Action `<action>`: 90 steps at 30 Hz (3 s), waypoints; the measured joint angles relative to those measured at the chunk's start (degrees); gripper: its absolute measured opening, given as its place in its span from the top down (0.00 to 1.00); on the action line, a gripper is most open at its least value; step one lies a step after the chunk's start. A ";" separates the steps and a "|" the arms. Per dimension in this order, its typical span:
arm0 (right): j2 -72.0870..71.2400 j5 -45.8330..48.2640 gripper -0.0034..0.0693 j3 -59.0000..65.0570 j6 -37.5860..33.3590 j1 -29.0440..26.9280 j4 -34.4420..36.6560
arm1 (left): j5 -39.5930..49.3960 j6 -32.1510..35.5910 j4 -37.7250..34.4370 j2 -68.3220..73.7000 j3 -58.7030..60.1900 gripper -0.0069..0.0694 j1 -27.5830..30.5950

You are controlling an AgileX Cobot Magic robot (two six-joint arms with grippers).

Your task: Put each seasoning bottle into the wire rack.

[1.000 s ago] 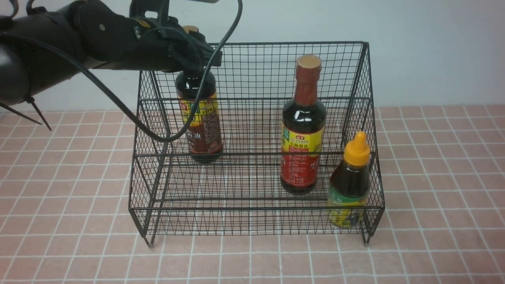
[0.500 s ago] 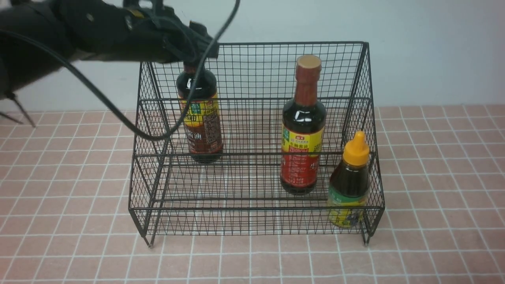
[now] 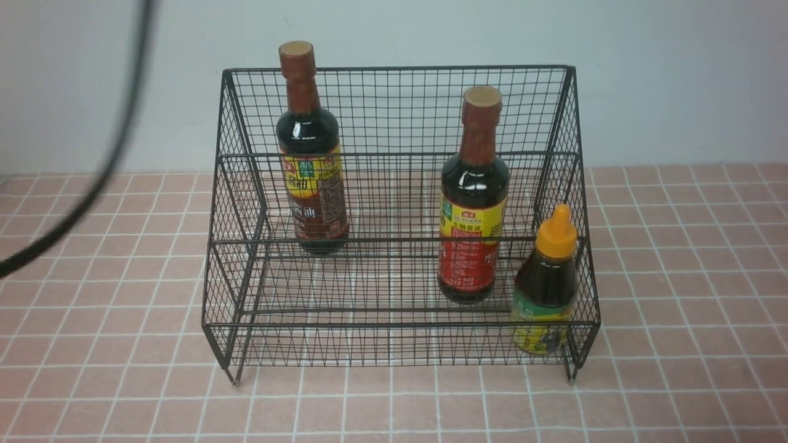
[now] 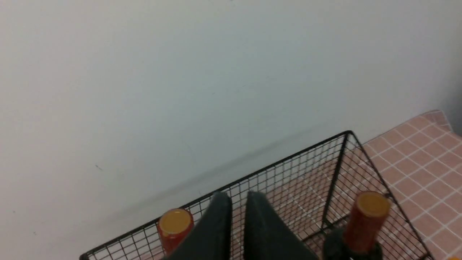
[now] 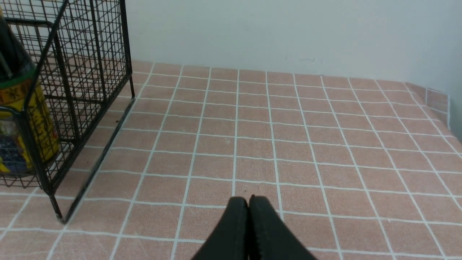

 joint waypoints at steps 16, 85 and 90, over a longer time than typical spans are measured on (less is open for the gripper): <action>0.00 0.00 0.97 0.00 0.00 0.00 0.00 | 17.16 -6.63 0.69 -16.41 -0.18 0.92 0.00; 0.00 0.06 0.97 0.00 0.00 0.00 0.00 | -13.68 -22.40 24.26 -69.47 83.45 0.92 10.80; 0.00 0.06 0.97 0.00 0.00 0.00 0.00 | -13.68 -22.40 24.26 -69.47 83.45 0.92 10.80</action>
